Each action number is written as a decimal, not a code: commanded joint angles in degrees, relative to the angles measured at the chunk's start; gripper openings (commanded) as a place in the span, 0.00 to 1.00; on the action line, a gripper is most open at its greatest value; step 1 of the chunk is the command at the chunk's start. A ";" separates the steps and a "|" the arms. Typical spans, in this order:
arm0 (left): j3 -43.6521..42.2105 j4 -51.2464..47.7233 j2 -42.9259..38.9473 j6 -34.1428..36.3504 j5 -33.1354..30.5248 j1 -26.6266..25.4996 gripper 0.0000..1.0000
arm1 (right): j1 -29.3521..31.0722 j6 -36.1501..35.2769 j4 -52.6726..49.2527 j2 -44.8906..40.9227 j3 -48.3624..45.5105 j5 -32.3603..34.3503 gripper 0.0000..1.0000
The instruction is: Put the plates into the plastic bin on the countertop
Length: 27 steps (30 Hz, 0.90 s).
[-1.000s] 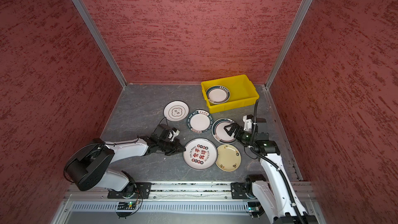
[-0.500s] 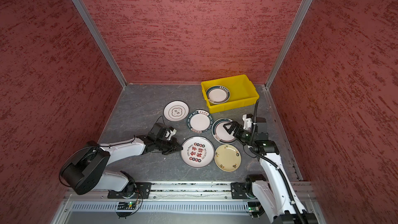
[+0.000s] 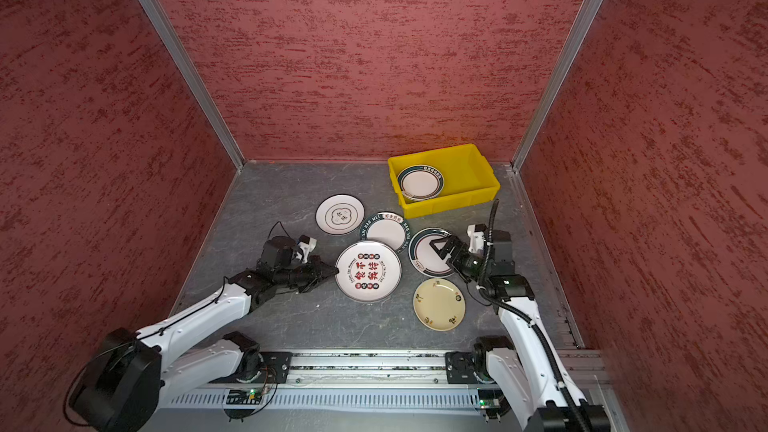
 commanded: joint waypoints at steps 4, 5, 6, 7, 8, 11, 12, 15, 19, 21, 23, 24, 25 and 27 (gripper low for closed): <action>1.64 2.89 -2.95 -3.65 -2.65 1.00 0.00 | 0.20 6.16 8.70 -1.22 -2.16 -1.06 0.99; 1.80 2.74 -2.94 -4.31 -3.27 1.02 0.00 | 0.25 7.28 9.71 -1.41 -2.60 -0.78 0.98; 1.92 2.88 -2.71 -5.02 -3.90 1.00 0.00 | 0.25 8.33 10.29 -1.38 -2.93 -0.32 0.96; 2.21 3.10 -2.17 -5.56 -4.49 0.95 0.00 | 0.20 8.64 10.33 -0.90 -3.03 -0.27 0.95; 2.68 3.62 -1.67 -5.85 -4.72 0.91 0.00 | 0.22 8.69 10.67 -0.37 -3.17 -0.65 0.94; 4.96 5.98 1.26 -5.99 -4.00 0.78 0.00 | 0.36 9.40 12.94 0.98 -4.27 -2.18 0.86; 5.96 6.68 2.36 -6.13 -3.56 0.63 0.00 | 0.43 9.81 14.12 1.19 -4.80 -2.53 0.84; 8.46 8.83 5.29 -6.27 -3.08 -0.73 0.00 | 0.60 10.95 17.07 1.56 -5.44 -3.12 0.78; 12.43 10.75 9.47 -5.95 -2.99 -3.27 0.00 | 1.26 12.49 20.08 2.00 -5.79 -2.87 0.72; 15.29 10.94 12.19 -4.80 -2.05 -4.47 0.00 | 1.58 12.86 20.88 2.41 -5.94 -2.62 0.69; 18.33 10.07 14.54 -3.59 -1.34 -5.36 0.00 | 1.67 12.91 21.01 2.70 -5.76 -2.59 0.64; 19.37 9.98 15.47 -3.50 -1.07 -5.79 0.00 | 1.74 12.91 21.26 2.75 -5.72 -2.76 0.61; 19.79 10.49 16.32 -3.51 -0.77 -6.19 0.00 | 1.67 13.00 21.32 2.71 -5.68 -2.88 0.58; 20.68 11.92 17.64 -3.86 -0.58 -7.34 0.00 | 1.91 13.03 21.54 2.37 -5.71 -3.11 0.53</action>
